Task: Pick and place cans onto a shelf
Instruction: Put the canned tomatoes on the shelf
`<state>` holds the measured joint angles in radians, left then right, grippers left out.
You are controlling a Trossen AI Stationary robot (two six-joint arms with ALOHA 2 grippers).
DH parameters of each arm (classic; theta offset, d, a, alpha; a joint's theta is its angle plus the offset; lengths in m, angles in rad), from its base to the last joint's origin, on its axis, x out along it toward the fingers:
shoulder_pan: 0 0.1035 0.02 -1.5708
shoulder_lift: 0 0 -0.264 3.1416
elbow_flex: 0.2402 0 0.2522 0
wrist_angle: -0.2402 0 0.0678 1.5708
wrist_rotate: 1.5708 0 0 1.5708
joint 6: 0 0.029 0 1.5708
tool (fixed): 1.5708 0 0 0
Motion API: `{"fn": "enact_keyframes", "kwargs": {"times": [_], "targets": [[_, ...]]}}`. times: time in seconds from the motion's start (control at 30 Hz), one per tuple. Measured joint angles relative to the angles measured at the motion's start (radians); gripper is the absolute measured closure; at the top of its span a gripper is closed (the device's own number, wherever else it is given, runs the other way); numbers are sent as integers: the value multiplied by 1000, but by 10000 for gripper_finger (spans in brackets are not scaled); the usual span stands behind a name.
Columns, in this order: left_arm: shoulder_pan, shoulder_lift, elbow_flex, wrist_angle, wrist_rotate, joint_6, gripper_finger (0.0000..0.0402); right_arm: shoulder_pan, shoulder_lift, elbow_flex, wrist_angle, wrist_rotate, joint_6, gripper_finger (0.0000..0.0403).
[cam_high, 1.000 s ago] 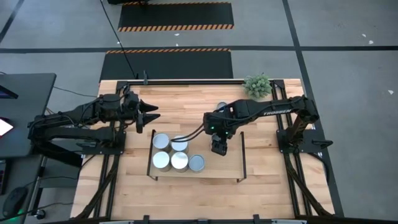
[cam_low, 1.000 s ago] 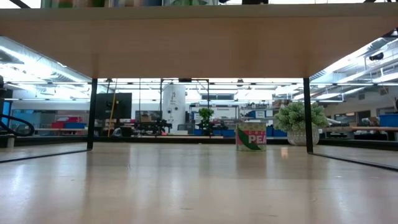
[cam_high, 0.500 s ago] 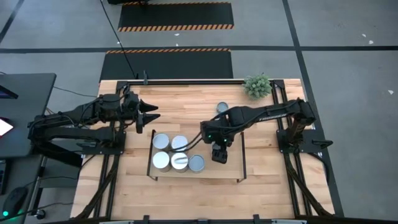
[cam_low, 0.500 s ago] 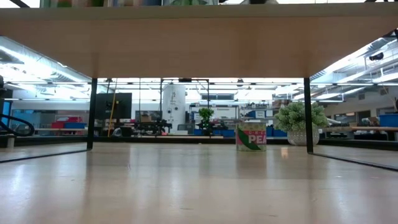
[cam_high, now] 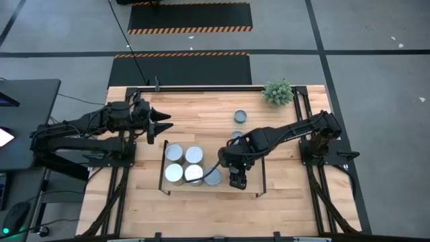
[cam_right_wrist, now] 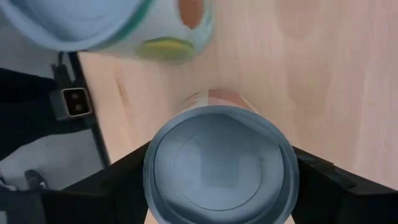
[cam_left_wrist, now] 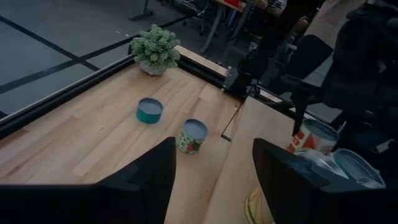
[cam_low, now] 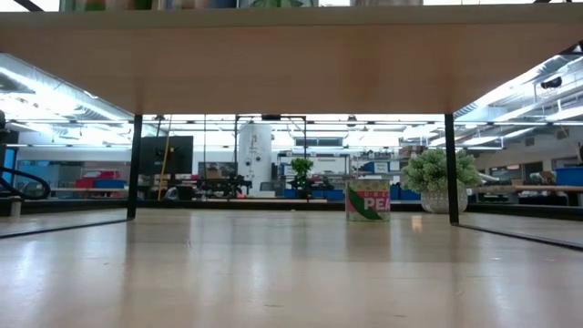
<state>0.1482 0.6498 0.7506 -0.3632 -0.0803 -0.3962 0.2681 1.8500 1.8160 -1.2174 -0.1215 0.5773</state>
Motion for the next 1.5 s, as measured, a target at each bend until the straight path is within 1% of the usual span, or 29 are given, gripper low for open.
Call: {"fn": "enact_keyframes", "kwargs": {"times": [0.1,0.23,0.43,0.63,1.0,1.1,1.33,1.5], "targets": [[0,0,0,0,0,0,182,24,0,0,27,7,7,103],[0,0,0,0,0,0,182,56,0,0,42,56,6,103],[0,0,0,0,0,4,182,66,0,-6,71,83,-40,103],[0,0,0,0,7,16,182,73,0,-22,78,75,-103,103],[0,0,0,0,7,18,182,80,0,-23,72,40,-135,102],[0,0,0,0,7,18,182,80,0,-23,72,37,-135,93],[0,0,0,0,7,18,182,80,0,-24,70,33,-128,49],[0,0,0,0,7,27,182,80,0,-24,74,32,-114,42]]}}
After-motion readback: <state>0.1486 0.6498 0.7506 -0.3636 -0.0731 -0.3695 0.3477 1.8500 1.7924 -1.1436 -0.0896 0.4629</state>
